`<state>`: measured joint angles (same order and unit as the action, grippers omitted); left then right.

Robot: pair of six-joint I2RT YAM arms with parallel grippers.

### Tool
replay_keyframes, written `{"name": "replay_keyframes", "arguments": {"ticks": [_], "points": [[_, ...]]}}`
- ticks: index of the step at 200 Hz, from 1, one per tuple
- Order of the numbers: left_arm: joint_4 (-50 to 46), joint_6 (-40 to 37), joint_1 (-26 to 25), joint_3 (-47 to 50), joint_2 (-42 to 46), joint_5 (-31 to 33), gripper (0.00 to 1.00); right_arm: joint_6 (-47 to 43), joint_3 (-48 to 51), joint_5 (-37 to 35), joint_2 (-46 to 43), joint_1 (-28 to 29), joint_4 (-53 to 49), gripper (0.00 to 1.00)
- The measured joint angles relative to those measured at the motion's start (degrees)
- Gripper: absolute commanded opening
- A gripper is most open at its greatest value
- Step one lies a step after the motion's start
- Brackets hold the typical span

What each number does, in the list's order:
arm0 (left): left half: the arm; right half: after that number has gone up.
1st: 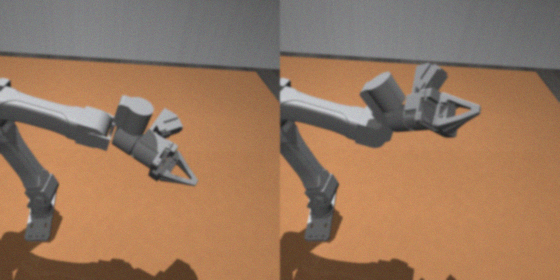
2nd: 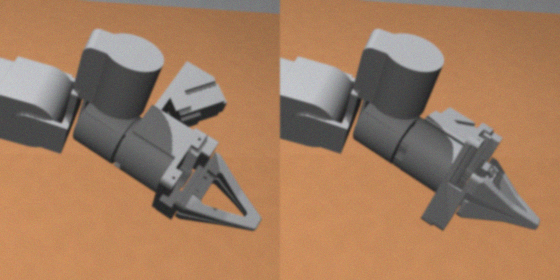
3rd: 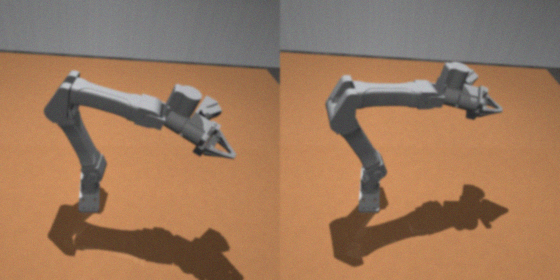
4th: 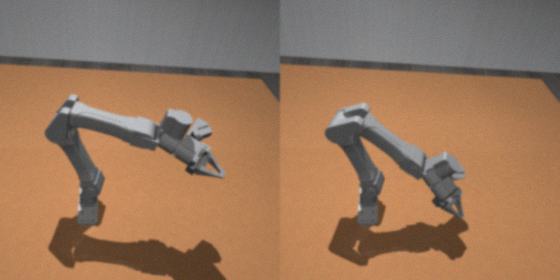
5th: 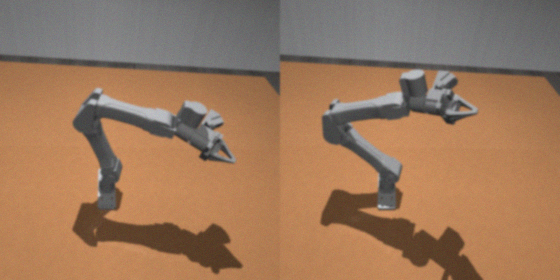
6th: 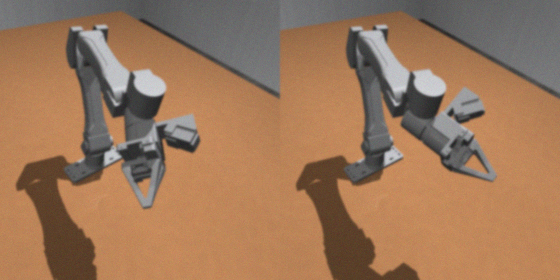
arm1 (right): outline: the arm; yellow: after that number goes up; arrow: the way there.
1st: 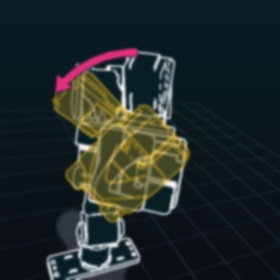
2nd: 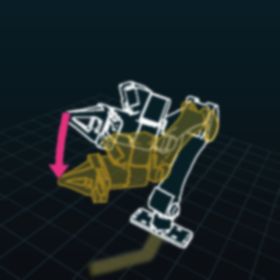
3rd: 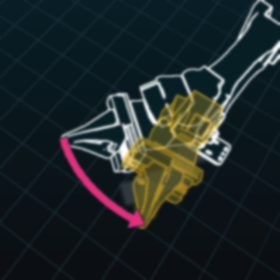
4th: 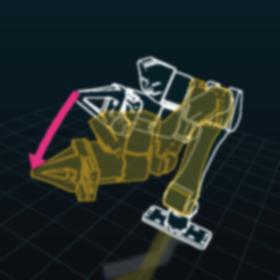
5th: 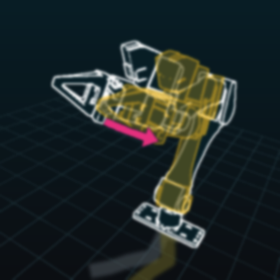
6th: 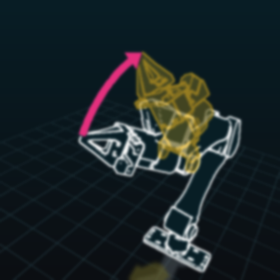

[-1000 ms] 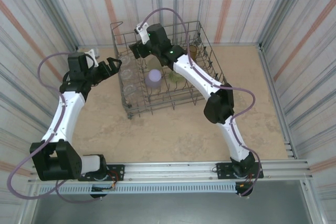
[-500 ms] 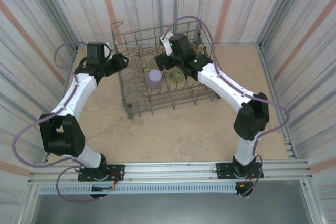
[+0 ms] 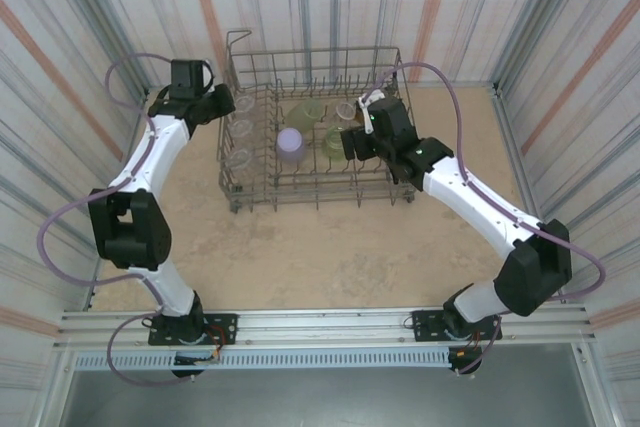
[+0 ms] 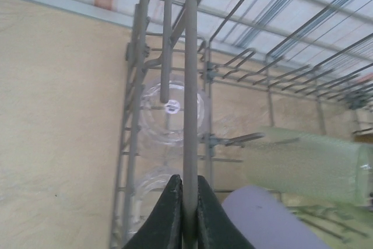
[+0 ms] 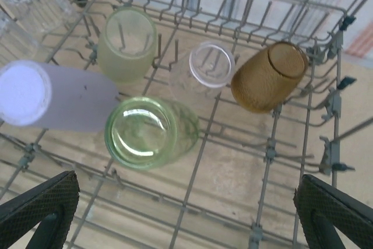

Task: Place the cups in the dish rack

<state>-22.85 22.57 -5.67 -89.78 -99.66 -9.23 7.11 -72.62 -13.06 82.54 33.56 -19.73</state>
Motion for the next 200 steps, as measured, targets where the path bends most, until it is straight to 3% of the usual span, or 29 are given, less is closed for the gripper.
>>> {"name": "replay_keyframes", "arguments": {"ticks": [30, 42, 84, 127, 160, 200], "points": [[2.4, 3.1, -0.4, 0.4, 0.1, -4.6, 0.8, 2.0, 3.4, 1.1, -2.5, -3.4, 0.2, 0.99], [3.4, 4.0, -0.5, 1.8, 1.1, -5.4, 0.98, 3.0, 5.0, 1.8, -3.8, -4.8, 0.4, 0.99], [3.3, 4.3, 0.6, 4.8, 7.5, -7.8, 0.99, 5.9, 8.5, 5.7, -10.3, -9.7, 0.6, 0.99], [0.8, 2.1, 6.1, 5.5, 17.1, -7.5, 0.99, 7.5, 11.9, 8.2, -18.8, -17.4, 0.8, 0.99], [-1.4, -0.9, 10.5, 9.3, 21.8, -3.0, 0.99, 8.0, 14.0, 8.4, -22.1, -24.1, 0.7, 0.99], [-0.9, -2.5, 11.3, 20.2, 24.0, 5.2, 0.99, 8.5, 18.4, 7.9, -22.6, -29.8, 1.8, 0.99]]}}
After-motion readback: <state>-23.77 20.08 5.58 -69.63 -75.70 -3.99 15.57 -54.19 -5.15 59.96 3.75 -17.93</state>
